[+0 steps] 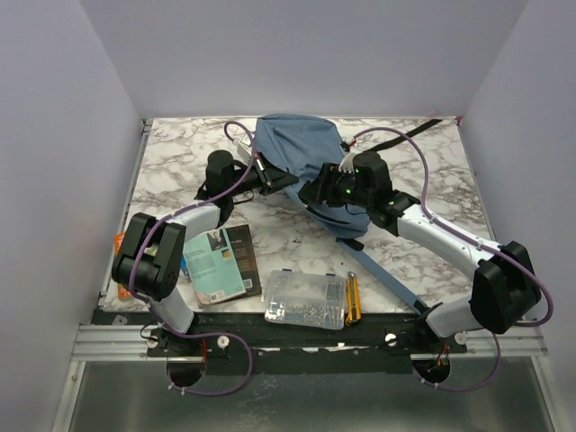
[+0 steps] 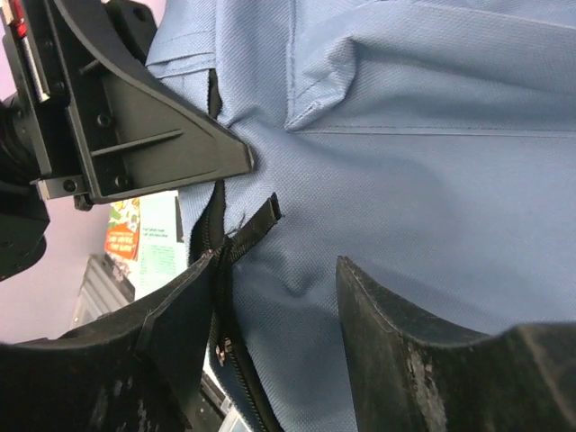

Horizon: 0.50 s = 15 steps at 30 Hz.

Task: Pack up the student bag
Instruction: Unzip the student bag at the center of the board.

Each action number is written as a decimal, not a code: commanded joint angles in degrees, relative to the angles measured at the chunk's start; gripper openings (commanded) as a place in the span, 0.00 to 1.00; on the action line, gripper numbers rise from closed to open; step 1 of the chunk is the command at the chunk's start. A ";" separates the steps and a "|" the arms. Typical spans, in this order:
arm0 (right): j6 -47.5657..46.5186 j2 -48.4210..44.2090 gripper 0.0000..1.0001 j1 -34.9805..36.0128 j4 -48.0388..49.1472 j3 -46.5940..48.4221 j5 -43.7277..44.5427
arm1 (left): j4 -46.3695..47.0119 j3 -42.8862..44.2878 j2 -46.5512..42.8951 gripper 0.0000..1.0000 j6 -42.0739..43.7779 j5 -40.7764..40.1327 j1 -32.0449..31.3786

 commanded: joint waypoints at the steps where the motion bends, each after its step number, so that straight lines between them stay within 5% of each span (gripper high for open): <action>1: -3.86 1.41 0.57 -0.29 3.07 0.91 -8.36 | 8.22 -0.07 0.67 0.00 -1.62 2.44 -0.15; 10: -12.28 0.53 0.48 1.33 -1.52 2.58 -0.92 | 8.30 -1.19 1.88 0.00 -2.42 1.72 -0.33; 15: -12.41 0.66 0.24 2.40 -2.85 3.90 -1.37 | 8.30 -1.39 2.60 0.00 -3.14 1.34 -0.33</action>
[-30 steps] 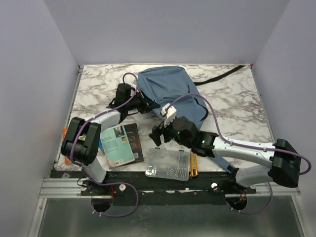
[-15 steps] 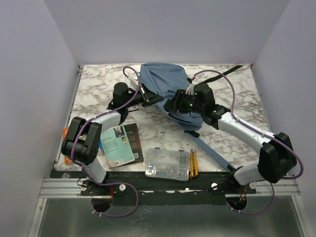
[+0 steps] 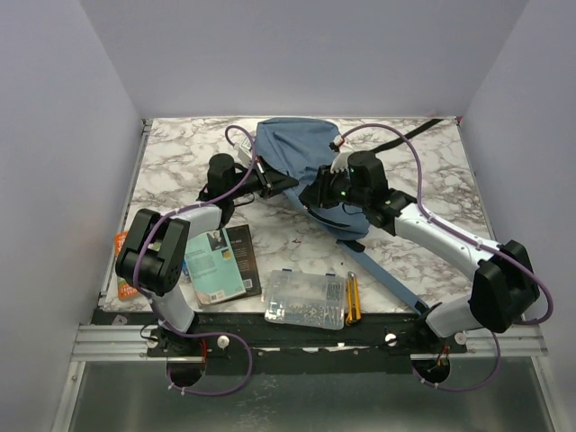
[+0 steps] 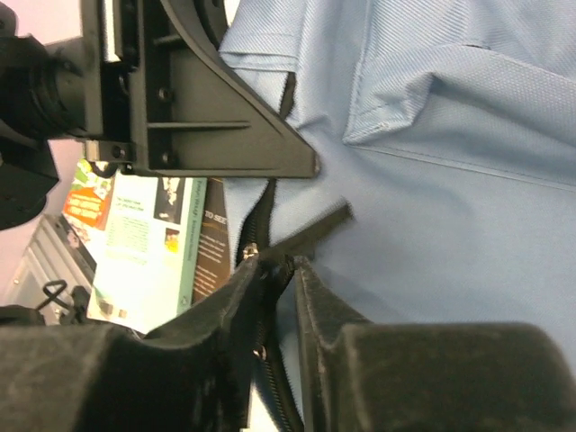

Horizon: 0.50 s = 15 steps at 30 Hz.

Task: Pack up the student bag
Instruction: Unzip the student bag at the center of the board.

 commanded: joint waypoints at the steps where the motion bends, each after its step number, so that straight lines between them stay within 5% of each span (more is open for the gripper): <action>1: -1.56 -0.40 0.23 1.18 -1.88 2.01 0.42 | 5.42 -0.09 0.64 0.00 -0.69 0.75 -0.36; 15: -0.15 -2.41 0.25 1.49 -1.21 -1.94 -0.12 | 5.42 0.27 1.43 0.00 -1.67 0.55 -0.33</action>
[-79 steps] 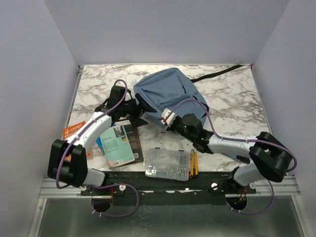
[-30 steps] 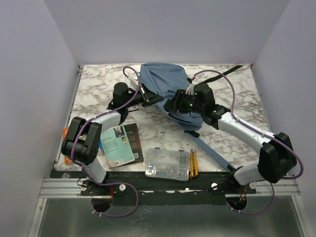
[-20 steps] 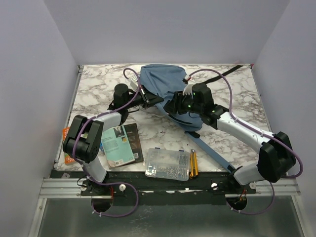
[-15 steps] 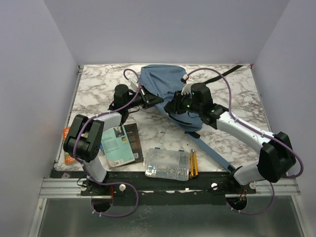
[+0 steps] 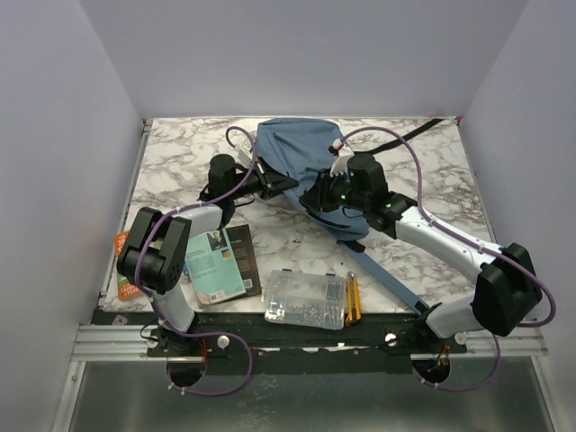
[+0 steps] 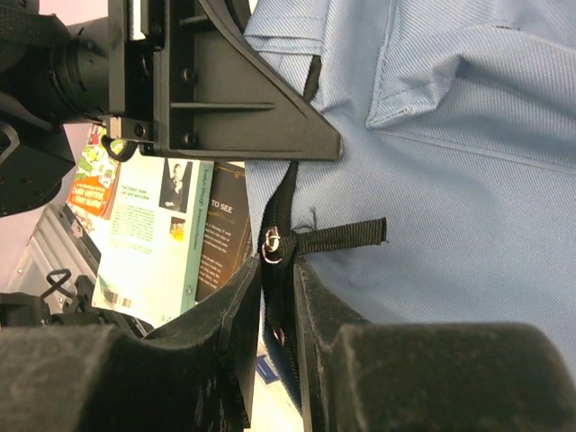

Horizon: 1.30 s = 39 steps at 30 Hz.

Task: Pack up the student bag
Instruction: Unzip the student bag at the center of the board.

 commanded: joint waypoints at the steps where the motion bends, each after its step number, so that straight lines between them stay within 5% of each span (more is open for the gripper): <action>1: -0.01 -1.38 0.25 0.40 -0.58 -1.68 -0.39 | 4.92 0.36 0.25 0.00 -0.25 0.56 -0.31; 4: -0.31 -1.49 0.01 0.46 -1.21 -1.59 0.11 | 4.91 0.41 0.49 0.00 -0.51 0.71 -0.31; 9: 3.84 -7.49 0.01 0.48 -7.72 -3.46 10.13 | 3.73 0.67 1.77 0.00 -0.82 1.08 1.41; 14: 18.83 -21.33 0.00 0.40 -12.21 -16.86 28.75 | -1.07 2.30 3.77 0.00 0.49 2.09 3.92; 20: 25.80 -28.85 0.00 0.36 -1.55 -30.13 37.91 | -3.28 4.76 6.99 0.00 0.97 4.44 4.44; 23: 22.85 -24.95 0.01 0.17 2.46 -27.88 36.78 | -5.60 3.70 5.47 0.30 2.20 5.08 4.41; 28: 20.70 -21.83 0.01 0.02 1.51 -21.65 32.17 | -34.07 4.22 -6.25 0.56 20.46 -3.27 4.12; 33: 19.42 -17.47 0.01 -0.44 -4.41 -15.50 26.25 | -56.34 6.62 -16.45 0.59 38.24 -20.47 -2.26; 36: 19.03 -17.94 0.01 -0.83 -5.53 -14.28 24.96 | -60.72 7.58 -20.55 0.59 49.13 -33.92 -12.17; 39: 18.52 -17.90 0.01 -1.39 -6.39 -13.43 23.51 | -56.88 5.68 -24.99 0.60 58.63 -35.45 -16.61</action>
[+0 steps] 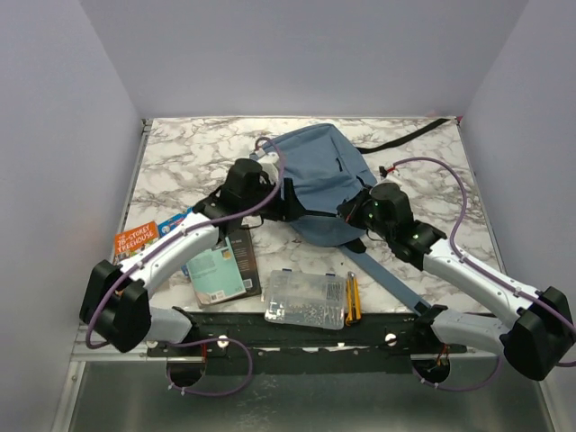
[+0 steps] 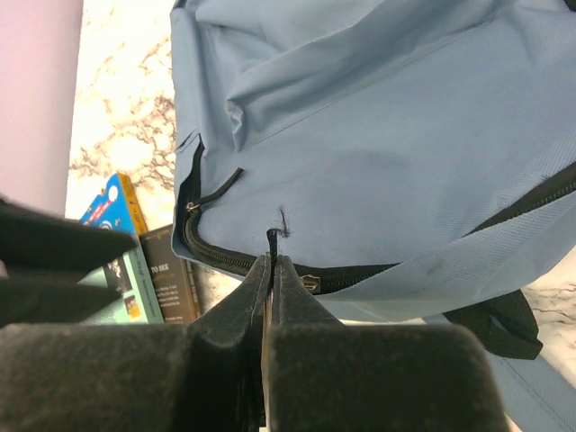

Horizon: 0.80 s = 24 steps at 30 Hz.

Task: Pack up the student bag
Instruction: Unzip the student bag at the center of the board.

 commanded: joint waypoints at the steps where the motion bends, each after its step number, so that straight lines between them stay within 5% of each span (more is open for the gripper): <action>1: -1.24 0.04 0.01 -1.08 -1.97 2.45 -3.55 | -4.89 -1.05 -6.31 0.59 23.44 -10.38 -6.93; 6: -0.89 0.57 0.01 -1.40 -1.32 2.15 -5.77 | -6.67 4.08 -5.34 0.57 38.33 1.15 -7.91; 11: -0.83 -0.09 0.01 -1.49 -0.89 1.74 -6.19 | -13.31 14.09 4.29 0.55 41.90 8.54 -9.34; 24: -0.17 -1.58 0.01 -1.68 -0.48 0.96 -6.63 | -15.51 22.54 15.99 0.43 41.83 2.05 -14.54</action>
